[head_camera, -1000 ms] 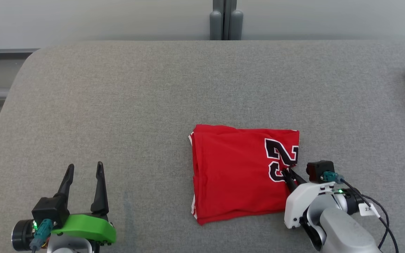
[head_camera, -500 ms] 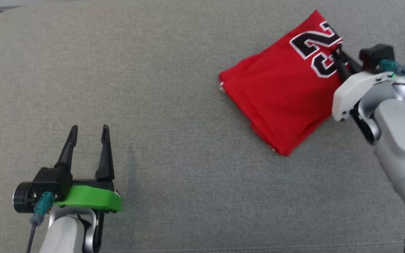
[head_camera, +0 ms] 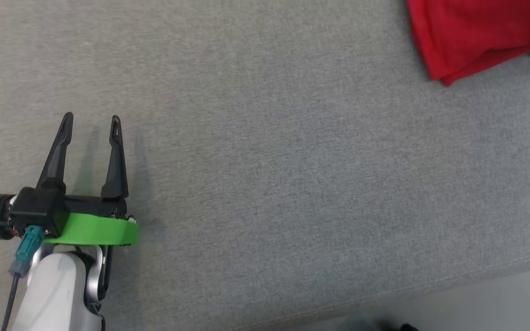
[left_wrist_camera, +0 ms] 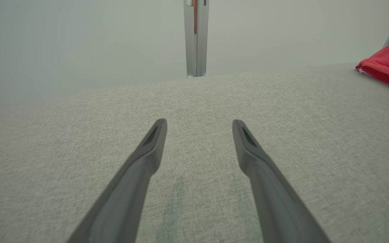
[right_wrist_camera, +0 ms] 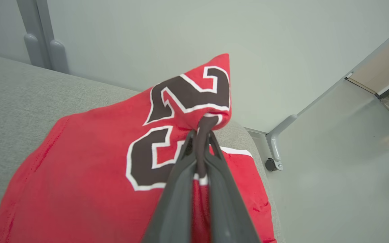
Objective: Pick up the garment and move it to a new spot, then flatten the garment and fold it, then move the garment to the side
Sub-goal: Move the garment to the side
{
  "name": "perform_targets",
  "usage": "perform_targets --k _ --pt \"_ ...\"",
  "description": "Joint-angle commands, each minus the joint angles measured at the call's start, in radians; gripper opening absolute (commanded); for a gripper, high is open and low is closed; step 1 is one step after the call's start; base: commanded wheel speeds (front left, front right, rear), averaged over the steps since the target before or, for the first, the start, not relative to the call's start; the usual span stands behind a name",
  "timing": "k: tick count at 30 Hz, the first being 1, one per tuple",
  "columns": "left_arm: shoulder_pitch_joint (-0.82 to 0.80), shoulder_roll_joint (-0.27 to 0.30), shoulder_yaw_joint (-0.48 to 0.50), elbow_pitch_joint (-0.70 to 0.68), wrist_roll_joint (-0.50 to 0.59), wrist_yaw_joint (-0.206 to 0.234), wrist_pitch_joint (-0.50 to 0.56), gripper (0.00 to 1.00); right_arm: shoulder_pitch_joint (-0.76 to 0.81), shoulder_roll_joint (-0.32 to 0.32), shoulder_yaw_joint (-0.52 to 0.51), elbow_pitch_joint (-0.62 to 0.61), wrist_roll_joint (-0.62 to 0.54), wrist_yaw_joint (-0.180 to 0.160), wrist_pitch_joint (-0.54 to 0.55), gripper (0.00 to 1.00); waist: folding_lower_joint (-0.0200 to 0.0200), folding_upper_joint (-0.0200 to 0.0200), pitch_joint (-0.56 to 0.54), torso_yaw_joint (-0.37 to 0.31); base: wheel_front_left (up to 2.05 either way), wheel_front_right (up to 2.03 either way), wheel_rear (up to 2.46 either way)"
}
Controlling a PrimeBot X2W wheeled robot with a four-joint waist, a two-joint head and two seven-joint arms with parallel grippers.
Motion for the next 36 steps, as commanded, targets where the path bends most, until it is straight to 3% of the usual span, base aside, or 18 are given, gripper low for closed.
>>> perform_targets --k 1,4,10,18,19,20,28,36 --pt "-0.020 0.013 -0.002 -0.014 0.015 0.000 0.004 1.00 -0.027 -0.017 -0.012 -0.012 0.023 -0.001 0.017 0.00 -0.0001 0.0000 0.087 -0.081 0.00 0.00 0.00" --pt "-0.023 0.017 -0.014 -0.050 0.018 0.001 0.019 1.00 -0.063 -0.086 -0.028 -0.009 0.038 -0.002 0.056 0.00 -0.0001 0.0000 0.108 -0.079 0.00 0.00 0.00" --pt "-0.027 0.029 -0.017 -0.084 0.019 0.003 0.028 1.00 -0.114 -0.163 -0.020 0.048 0.055 -0.002 0.078 0.00 -0.0001 0.0000 0.129 -0.063 0.00 0.00 0.00" --pt "-0.035 0.035 -0.021 -0.097 0.016 0.009 0.036 1.00 -0.177 -0.175 -0.019 0.224 0.019 -0.002 0.062 0.00 -0.0001 0.0000 0.154 -0.047 0.00 0.00 0.00" --pt "-0.037 0.035 -0.023 -0.096 0.015 0.010 0.036 1.00 -0.183 -0.171 -0.022 0.251 0.008 -0.002 0.054 0.60 -0.0001 0.0000 0.156 -0.045 0.00 0.00 0.00" --pt "-0.037 0.035 -0.023 -0.094 0.015 0.012 0.035 1.00 -0.186 -0.164 -0.024 0.273 0.003 -0.002 0.051 1.00 -0.0001 0.0000 0.157 -0.043 0.00 0.00 0.00" --pt "-0.017 0.031 -0.012 -0.059 -0.001 0.024 0.020 1.00 -0.239 -0.120 -0.023 0.355 -0.102 -0.002 -0.075 1.00 -0.0001 0.0000 0.117 -0.032 0.00 0.00 0.00" --pt "0.025 0.004 -0.002 0.007 -0.021 0.031 -0.002 1.00 -0.233 -0.029 -0.010 0.353 -0.119 -0.002 -0.215 1.00 -0.0001 0.0000 -0.015 -0.013 0.00 0.00 0.00"
